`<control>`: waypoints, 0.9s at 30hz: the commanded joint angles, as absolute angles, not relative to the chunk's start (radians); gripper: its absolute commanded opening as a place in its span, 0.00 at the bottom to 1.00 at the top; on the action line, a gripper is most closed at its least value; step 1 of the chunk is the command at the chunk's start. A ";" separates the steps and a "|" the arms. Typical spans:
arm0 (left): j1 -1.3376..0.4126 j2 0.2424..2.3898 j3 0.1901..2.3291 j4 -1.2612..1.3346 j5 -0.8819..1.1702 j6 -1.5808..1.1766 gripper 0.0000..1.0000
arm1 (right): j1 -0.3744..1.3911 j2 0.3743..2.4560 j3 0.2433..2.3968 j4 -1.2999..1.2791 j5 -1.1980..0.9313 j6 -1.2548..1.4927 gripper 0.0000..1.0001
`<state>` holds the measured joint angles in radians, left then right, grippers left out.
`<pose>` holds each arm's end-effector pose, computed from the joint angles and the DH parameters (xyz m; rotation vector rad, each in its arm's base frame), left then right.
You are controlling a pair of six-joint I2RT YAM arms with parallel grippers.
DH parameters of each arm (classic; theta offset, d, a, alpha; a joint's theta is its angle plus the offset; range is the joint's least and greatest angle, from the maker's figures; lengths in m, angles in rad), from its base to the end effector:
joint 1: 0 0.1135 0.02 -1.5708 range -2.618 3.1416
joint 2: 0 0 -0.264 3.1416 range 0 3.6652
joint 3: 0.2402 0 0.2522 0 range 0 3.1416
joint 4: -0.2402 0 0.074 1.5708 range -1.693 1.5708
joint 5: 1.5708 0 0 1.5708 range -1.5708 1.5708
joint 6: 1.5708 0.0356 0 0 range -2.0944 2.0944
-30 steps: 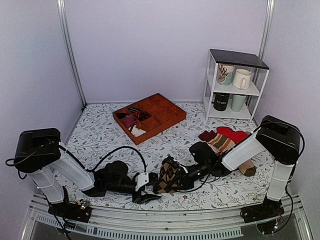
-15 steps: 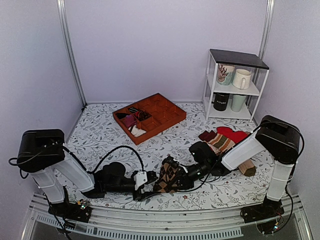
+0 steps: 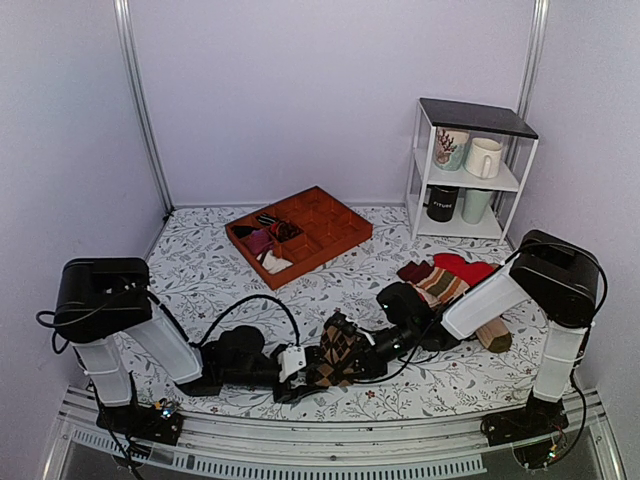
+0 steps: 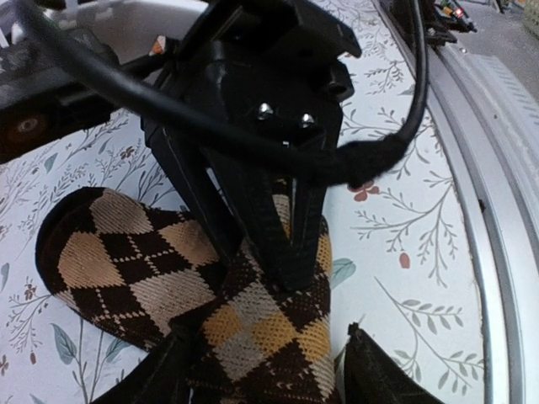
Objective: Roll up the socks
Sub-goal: Roll a pair of socks at the center of the board.
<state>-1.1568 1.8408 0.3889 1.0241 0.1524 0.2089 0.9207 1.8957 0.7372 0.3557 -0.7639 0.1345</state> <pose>0.1070 -0.2571 0.0865 1.3870 1.5440 -0.7493 0.1781 0.2749 0.0916 -1.3351 2.1582 1.3789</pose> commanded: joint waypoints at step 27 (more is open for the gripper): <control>-1.032 2.006 0.763 0.054 0.459 -0.189 0.00 | 0.918 1.482 0.612 0.183 -0.445 0.101 0.48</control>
